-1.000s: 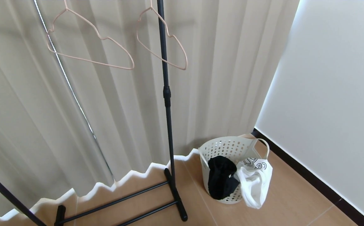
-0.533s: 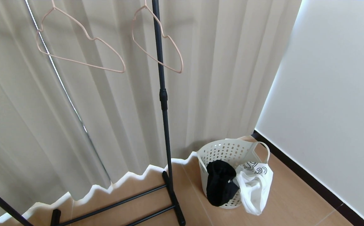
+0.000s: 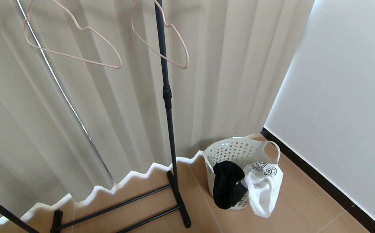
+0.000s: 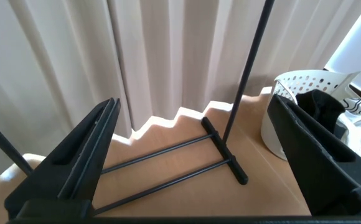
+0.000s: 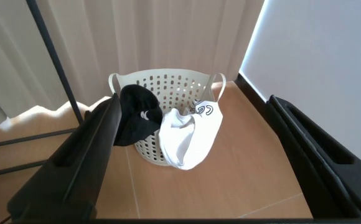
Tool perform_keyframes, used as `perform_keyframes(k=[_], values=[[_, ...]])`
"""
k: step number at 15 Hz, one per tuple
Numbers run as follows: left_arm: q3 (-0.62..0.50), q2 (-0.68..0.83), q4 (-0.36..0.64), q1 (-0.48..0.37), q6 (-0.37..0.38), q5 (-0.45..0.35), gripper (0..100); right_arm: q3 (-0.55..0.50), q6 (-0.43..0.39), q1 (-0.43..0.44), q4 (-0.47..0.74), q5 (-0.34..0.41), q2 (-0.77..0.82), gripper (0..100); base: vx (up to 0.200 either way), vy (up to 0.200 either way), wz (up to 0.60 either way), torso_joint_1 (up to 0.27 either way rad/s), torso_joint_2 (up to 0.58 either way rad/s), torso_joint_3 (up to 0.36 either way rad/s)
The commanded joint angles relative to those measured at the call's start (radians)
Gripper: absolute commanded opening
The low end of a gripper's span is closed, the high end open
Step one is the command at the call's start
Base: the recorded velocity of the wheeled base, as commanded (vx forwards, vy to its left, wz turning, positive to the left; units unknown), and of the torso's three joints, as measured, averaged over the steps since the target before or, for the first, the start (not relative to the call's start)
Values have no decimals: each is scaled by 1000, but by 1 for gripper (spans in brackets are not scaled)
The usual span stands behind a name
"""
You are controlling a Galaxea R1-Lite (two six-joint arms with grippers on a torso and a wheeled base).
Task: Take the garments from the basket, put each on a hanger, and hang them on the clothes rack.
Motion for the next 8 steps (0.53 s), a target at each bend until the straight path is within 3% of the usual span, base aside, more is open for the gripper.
perform_keyframes(k=[1, 8], values=[[0, 0, 0, 0, 0, 0, 100, 0, 0, -1, 0, 1, 1, 100, 0, 0, 0, 2, 2, -188], [0, 0, 0, 0, -1, 0, 100, 0, 0, -1, 0, 1, 1, 100, 0, 0, 0, 2, 0, -196]])
